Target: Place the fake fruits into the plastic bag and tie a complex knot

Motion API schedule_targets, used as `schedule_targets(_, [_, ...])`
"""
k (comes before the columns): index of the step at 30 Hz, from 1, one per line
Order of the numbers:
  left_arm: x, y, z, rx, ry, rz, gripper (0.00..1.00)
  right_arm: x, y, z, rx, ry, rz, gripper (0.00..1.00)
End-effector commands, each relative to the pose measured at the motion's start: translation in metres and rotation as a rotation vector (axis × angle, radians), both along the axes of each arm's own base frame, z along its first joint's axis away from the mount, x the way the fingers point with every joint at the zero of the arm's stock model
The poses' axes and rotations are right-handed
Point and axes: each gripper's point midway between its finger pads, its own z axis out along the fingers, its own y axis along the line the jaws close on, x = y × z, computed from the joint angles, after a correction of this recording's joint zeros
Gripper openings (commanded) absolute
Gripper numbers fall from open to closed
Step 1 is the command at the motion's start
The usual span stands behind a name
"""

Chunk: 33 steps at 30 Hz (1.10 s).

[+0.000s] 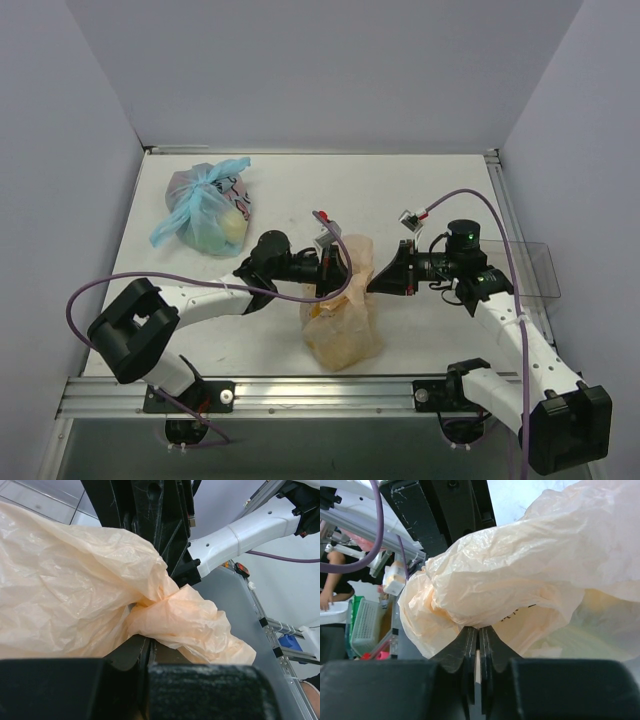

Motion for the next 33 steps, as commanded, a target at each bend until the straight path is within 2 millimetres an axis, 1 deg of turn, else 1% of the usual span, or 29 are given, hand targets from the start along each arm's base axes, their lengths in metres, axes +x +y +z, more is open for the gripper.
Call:
schedule_targets(1, [-0.002,-0.006,0.029,-0.085,-0.083,-0.018,0.00,0.000,0.003,0.007,0.025,-0.043,0.036,0.00])
schedule_targets(3, [0.003,-0.002,0.027,-0.075,-0.081,0.009,0.02,-0.002,0.002,0.006,0.024,-0.046,0.039,0.00])
schedule_targets(5, [0.007,0.003,0.018,-0.044,-0.061,0.028,0.08,-0.003,0.001,0.006,0.024,-0.053,0.040,0.00])
schedule_targets(6, [0.013,0.007,0.018,-0.037,-0.063,0.051,0.18,-0.004,0.000,0.005,0.018,-0.058,0.041,0.00])
schedule_targets(8, [0.018,0.015,0.007,0.006,-0.029,0.071,0.26,-0.003,-0.002,0.007,0.010,-0.077,0.034,0.00])
schedule_targets(9, [0.026,0.022,0.007,0.014,-0.030,0.097,0.29,-0.004,-0.003,0.005,0.000,-0.080,0.035,0.00])
schedule_targets(10, [0.028,0.027,-0.003,0.060,0.007,0.108,0.34,-0.004,-0.003,0.004,-0.007,-0.084,0.031,0.00])
schedule_targets(11, [0.031,0.032,-0.002,0.078,0.010,0.126,0.34,-0.002,-0.004,0.004,-0.016,-0.091,0.020,0.00])
schedule_targets(12, [0.035,0.036,-0.007,0.105,-0.005,0.141,0.36,-0.002,-0.004,0.005,-0.021,-0.091,0.016,0.00])
schedule_targets(13, [0.039,0.047,-0.022,0.176,0.040,0.166,0.38,-0.001,-0.005,0.004,-0.029,-0.109,0.016,0.00])
schedule_targets(14, [0.039,0.053,-0.024,0.200,0.035,0.177,0.40,-0.001,-0.006,0.003,-0.038,-0.110,0.012,0.00])
schedule_targets(15, [0.045,0.059,-0.017,0.205,-0.042,0.204,0.41,-0.002,-0.007,0.002,-0.049,-0.103,0.012,0.00])
schedule_targets(16, [0.044,0.070,-0.029,0.281,-0.016,0.220,0.44,-0.001,-0.007,0.002,-0.057,-0.115,0.011,0.00])
schedule_targets(17, [0.045,0.075,-0.028,0.306,-0.048,0.227,0.51,0.000,-0.008,0.000,-0.064,-0.118,0.006,0.00])
schedule_targets(18, [0.047,0.081,-0.013,0.298,-0.165,0.218,0.51,0.000,-0.009,-0.001,-0.073,-0.117,0.001,0.00])
schedule_targets(19, [0.039,0.092,-0.022,0.367,-0.147,0.201,0.52,0.001,-0.009,0.000,-0.079,-0.125,-0.003,0.00])
schedule_targets(20, [0.039,0.102,-0.013,0.373,-0.191,0.210,0.56,0.001,-0.010,0.000,-0.087,-0.144,-0.001,0.00])
schedule_targets(21, [0.033,0.114,-0.021,0.429,-0.228,0.181,0.59,0.001,-0.011,-0.003,-0.102,-0.130,-0.006,0.00])
schedule_targets(22, [0.030,0.117,-0.004,0.408,-0.281,0.151,0.60,0.001,-0.011,0.000,-0.109,-0.146,-0.007,0.00])
schedule_targets(23, [0.023,0.122,0.003,0.407,-0.327,0.129,0.60,0.002,-0.012,-0.001,-0.115,-0.152,-0.006,0.00])
schedule_targets(24, [0.014,0.130,0.002,0.436,-0.362,0.088,0.66,0.001,-0.013,-0.003,-0.132,-0.156,-0.003,0.00])
schedule_targets(25, [0.009,0.131,0.014,0.420,-0.387,0.072,0.67,0.001,-0.014,-0.003,-0.140,-0.162,-0.002,0.00])
schedule_targets(26, [0.003,0.132,0.020,0.416,-0.402,0.057,0.68,0.002,-0.015,-0.002,-0.148,-0.182,0.000,0.00])
schedule_targets(27, [-0.004,0.135,0.018,0.440,-0.387,0.035,0.68,0.000,-0.015,-0.004,-0.158,-0.171,0.006,0.00])
schedule_targets(29, [-0.009,0.132,0.022,0.468,-0.392,0.031,0.68,0.000,-0.015,-0.003,-0.169,-0.182,0.007,0.00])
schedule_targets(30, [-0.023,0.128,0.019,0.482,-0.399,-0.018,0.69,-0.001,-0.016,-0.005,-0.175,-0.185,0.012,0.00])
schedule_targets(31, [-0.029,0.124,0.019,0.488,-0.418,-0.036,0.70,-0.001,-0.015,-0.005,-0.182,-0.190,0.017,0.00])
schedule_targets(32, [-0.025,0.122,0.014,0.536,-0.454,-0.009,0.70,-0.002,-0.015,-0.006,-0.187,-0.191,0.019,0.00])
schedule_targets(33, [-0.037,0.114,0.013,0.536,-0.498,-0.051,0.70,-0.002,-0.014,-0.006,-0.194,-0.194,0.022,0.00])
